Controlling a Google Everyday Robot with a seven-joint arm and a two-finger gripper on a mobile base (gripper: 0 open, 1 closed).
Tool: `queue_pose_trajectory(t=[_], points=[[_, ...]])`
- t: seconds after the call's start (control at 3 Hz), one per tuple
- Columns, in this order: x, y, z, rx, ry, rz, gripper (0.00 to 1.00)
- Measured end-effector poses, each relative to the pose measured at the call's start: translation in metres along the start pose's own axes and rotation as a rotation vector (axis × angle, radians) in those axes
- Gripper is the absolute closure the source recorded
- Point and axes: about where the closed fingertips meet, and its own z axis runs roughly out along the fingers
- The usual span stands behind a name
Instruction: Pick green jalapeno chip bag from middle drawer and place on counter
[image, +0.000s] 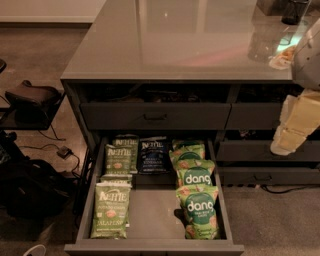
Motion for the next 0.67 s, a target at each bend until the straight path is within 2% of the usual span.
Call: queue_pose_trajectory(t=[0.33, 0.67], points=[[-0.031, 0.025, 0.055, -0.08, -0.119, -0.086, 0.0], [-0.091, 0.072, 0.14, -0.215, -0.293, -0.151, 0.0]])
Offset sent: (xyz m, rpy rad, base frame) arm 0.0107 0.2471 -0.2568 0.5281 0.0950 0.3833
